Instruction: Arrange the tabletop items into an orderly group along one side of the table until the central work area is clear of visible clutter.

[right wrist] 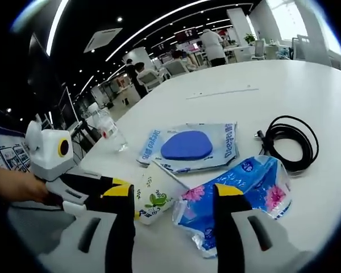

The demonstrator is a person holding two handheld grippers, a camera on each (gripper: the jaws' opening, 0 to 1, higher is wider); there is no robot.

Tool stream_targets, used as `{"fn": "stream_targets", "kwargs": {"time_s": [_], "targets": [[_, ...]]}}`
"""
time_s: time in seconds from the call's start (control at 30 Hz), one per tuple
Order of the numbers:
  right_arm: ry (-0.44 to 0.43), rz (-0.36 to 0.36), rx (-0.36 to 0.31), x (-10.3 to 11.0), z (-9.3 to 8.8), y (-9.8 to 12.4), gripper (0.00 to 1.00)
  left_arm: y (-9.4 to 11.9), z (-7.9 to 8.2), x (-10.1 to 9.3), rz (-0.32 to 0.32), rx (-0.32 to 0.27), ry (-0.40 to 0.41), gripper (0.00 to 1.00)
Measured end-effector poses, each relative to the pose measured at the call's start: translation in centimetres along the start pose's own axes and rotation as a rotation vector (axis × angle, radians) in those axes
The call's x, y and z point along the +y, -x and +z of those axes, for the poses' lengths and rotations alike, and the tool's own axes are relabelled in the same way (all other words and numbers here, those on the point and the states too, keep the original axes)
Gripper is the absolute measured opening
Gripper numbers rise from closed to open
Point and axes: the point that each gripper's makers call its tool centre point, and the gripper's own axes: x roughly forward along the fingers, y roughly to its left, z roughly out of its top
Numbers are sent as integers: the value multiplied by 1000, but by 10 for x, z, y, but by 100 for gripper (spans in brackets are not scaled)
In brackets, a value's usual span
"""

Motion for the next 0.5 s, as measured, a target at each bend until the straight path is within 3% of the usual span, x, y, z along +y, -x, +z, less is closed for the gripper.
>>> {"fn": "stream_targets", "kwargs": {"time_s": [0.23,0.5], "targets": [[-8,20,12,6,-1,-6,53,3,-3,-3,-6,-8,-28,33],[73,80,2,19,10,-12,42,7,-12,-6,-30,-2,-56,33]]}}
